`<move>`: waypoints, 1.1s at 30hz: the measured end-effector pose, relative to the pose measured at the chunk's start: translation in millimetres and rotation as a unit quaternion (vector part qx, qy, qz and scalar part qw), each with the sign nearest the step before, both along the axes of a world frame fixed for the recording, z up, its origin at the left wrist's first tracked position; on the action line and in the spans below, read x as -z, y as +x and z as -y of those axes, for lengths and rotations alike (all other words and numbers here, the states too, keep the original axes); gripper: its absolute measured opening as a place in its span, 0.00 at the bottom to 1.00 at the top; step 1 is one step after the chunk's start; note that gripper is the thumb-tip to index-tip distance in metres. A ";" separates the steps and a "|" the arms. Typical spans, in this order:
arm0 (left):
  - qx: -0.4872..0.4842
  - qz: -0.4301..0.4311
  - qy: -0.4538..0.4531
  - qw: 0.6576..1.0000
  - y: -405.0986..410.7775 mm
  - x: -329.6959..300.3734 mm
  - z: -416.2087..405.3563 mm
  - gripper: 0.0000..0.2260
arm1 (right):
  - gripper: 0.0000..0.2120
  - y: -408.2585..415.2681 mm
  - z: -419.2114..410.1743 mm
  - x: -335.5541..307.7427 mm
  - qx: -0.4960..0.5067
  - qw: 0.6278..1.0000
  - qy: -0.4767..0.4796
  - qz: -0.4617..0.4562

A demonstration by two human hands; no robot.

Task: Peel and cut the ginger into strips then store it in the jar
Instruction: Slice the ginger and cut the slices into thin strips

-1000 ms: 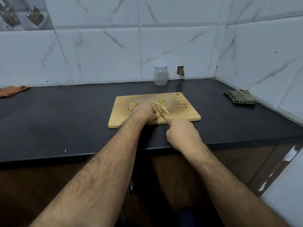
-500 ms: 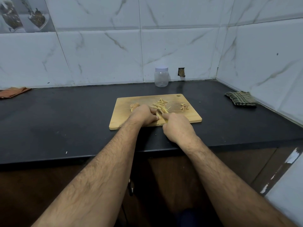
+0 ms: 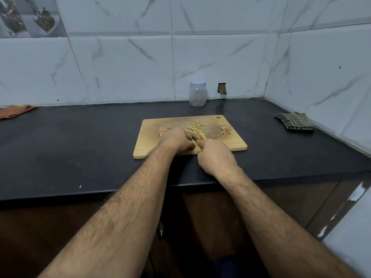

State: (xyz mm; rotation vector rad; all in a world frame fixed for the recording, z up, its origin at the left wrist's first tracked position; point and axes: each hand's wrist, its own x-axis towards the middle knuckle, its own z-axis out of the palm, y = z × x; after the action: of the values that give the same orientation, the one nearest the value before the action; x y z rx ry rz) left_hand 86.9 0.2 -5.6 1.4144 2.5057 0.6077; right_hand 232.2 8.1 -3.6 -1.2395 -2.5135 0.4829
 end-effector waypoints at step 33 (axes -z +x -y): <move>-0.005 -0.050 -0.034 0.998 -5.7 6.0 -1.3 0.07 | 0.26 14.6 9.8 -5.6 0.012 1.000 -0.013 -0.008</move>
State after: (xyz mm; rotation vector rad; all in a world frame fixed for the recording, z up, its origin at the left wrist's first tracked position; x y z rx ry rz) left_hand 81.2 1.5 -11.5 1.4424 2.5853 0.4598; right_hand 246.8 -1.7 2.0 -1.2677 -2.4838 0.5196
